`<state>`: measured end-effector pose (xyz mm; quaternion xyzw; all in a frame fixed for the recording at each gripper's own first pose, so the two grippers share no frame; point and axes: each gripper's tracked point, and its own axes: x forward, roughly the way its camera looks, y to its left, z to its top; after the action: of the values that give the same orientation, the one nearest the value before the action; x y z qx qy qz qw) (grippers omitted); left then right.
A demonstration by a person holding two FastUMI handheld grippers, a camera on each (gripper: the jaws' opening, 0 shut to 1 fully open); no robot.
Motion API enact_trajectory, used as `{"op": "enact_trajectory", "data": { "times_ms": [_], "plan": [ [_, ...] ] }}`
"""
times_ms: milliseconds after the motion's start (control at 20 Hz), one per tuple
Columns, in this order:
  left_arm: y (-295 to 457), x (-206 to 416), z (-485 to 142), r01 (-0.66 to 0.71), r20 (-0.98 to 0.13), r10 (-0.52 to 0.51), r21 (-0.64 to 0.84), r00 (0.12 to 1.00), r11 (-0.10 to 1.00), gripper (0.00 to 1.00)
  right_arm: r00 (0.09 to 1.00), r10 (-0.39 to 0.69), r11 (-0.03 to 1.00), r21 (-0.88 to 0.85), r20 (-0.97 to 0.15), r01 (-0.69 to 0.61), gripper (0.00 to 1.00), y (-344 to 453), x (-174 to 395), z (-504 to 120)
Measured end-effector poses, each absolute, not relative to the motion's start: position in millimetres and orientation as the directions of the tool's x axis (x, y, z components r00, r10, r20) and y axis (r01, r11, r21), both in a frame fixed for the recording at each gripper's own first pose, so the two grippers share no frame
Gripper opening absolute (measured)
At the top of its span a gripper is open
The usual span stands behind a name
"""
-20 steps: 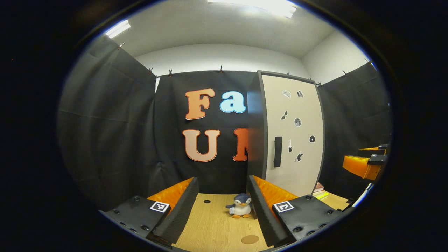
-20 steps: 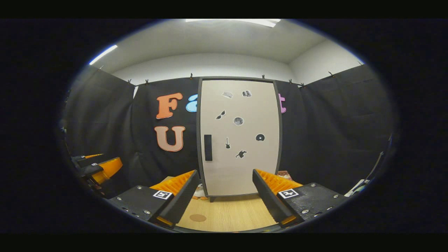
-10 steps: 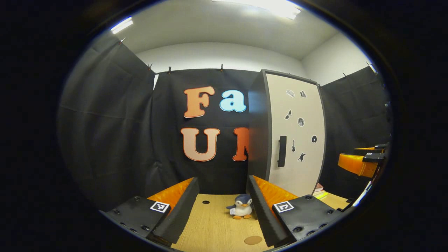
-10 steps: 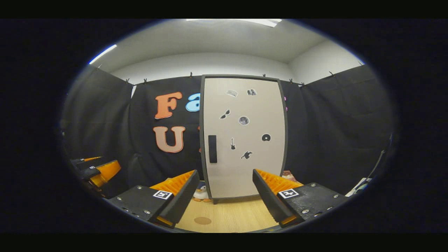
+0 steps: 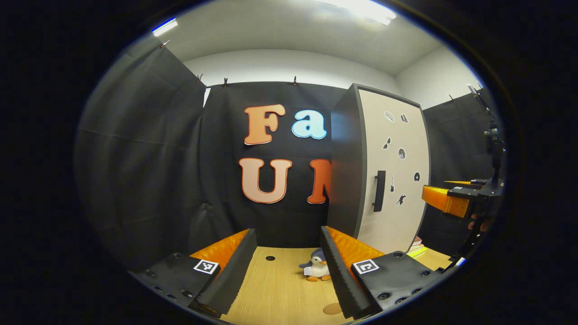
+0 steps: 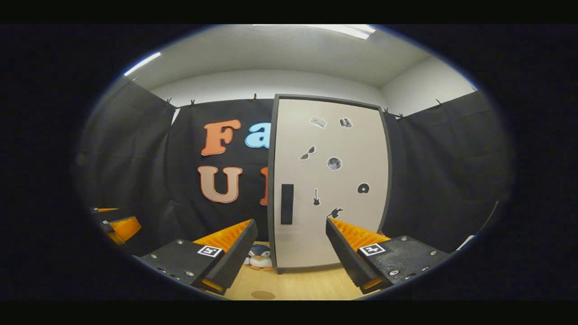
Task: Open the cabinet door with the right hand, grasp the bottle in the cabinet with the left hand and place it on the coaster, then close the cabinet door with the right hand.
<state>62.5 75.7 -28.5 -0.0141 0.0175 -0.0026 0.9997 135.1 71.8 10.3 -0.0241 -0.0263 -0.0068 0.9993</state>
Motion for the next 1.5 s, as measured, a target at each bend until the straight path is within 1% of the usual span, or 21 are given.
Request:
{"op": "enact_trajectory", "data": {
  "times_ms": [350, 550, 600, 650, 800, 900, 950, 1000, 1050, 1100, 1150, 1200, 1250, 1300, 1350, 1400, 1500],
  "plan": [
    [95, 95, -33, -0.067, -0.032, 0.066, -0.015, 0.997, 0.998, 0.92, 0.998, 0.032, 0.998, -0.052, 0.047, -0.03, 0.94, 81, 229, 2],
    [108, 119, -37, -0.12, -0.038, 0.119, -0.019, 0.992, 0.993, 0.92, 0.999, 0.035, 0.997, -0.064, 0.04, -0.032, 0.94, 79, 273, -7],
    [108, 124, -40, -0.127, -0.041, 0.126, -0.015, 0.991, 0.992, 0.92, 0.998, 0.04, 0.998, -0.058, 0.039, -0.037, 0.96, 79, 283, -8],
    [109, 128, -42, -0.136, -0.046, 0.135, -0.007, 0.99, 0.991, 0.92, 0.999, 0.037, 0.998, -0.054, 0.037, -0.035, 0.94, 77, 292, -10],
    [110, 142, -47, -0.152, -0.052, 0.152, 0.001, 0.987, 0.988, 0.92, 0.999, 0.032, 0.998, -0.048, 0.037, -0.031, 0.92, 72, 319, -15],
    [112, 149, -52, -0.166, -0.062, 0.165, 0.0, 0.984, 0.986, 0.92, 0.999, 0.036, 0.999, -0.033, 0.018, -0.035, 0.9, 72, 332, -24],
    [112, 153, -54, -0.171, -0.066, 0.171, 0.0, 0.983, 0.985, 0.87, 0.999, 0.036, 0.999, -0.032, 0.013, -0.035, 0.91, 72, 338, -26],
    [113, 156, -56, -0.176, -0.072, 0.175, 0.003, 0.982, 0.984, 0.87, 0.999, 0.03, 0.999, -0.036, 0.015, -0.029, 0.85, 70, 342, -27],
    [112, 158, -56, -0.178, -0.073, 0.178, 0.006, 0.981, 0.984, 0.92, 0.999, 0.028, 0.999, -0.038, 0.018, -0.027, 0.81, 69, 346, -27],
    [113, 161, -58, -0.181, -0.076, 0.181, 0.009, 0.981, 0.983, 0.92, 0.999, 0.032, 0.999, -0.036, 0.01, -0.031, 0.78, 69, 349, -30],
    [111, 163, -59, -0.182, -0.075, 0.182, 0.008, 0.981, 0.983, 0.92, 0.999, 0.031, 0.999, -0.033, 0.007, -0.031, 0.71, 69, 350, -31],
    [110, 164, -59, -0.181, -0.074, 0.181, 0.008, 0.981, 0.983, 0.96, 1.0, 0.022, 0.999, -0.034, 0.008, -0.021, 0.63, 66, 351, -31],
    [109, 166, -60, -0.181, -0.075, 0.182, 0.01, 0.98, 0.983, 0.96, 0.999, 0.031, 0.999, -0.031, 0.01, -0.03, 0.57, 67, 351, -31],
    [107, 167, -60, -0.177, -0.076, 0.177, 0.012, 0.981, 0.984, 0.92, 0.999, 0.037, 0.999, -0.024, 0.006, -0.037, 0.51, 70, 352, -32],
    [104, 168, -61, -0.173, -0.077, 0.174, 0.013, 0.982, 0.985, 0.92, 1.0, 0.03, 0.999, -0.017, 0.004, -0.03, 0.39, 69, 352, -32],
    [102, 168, -62, -0.171, -0.077, 0.171, 0.013, 0.982, 0.985, 0.92, 1.0, 0.029, 0.999, -0.016, -0.001, -0.029, 0.35, 69, 352, -33],
    [100, 167, -62, -0.164, -0.077, 0.164, 0.01, 0.983, 0.986, 0.92, 1.0, 0.027, 1.0, -0.014, -0.002, -0.027, 0.36, 70, 351, -33]
  ]
}}
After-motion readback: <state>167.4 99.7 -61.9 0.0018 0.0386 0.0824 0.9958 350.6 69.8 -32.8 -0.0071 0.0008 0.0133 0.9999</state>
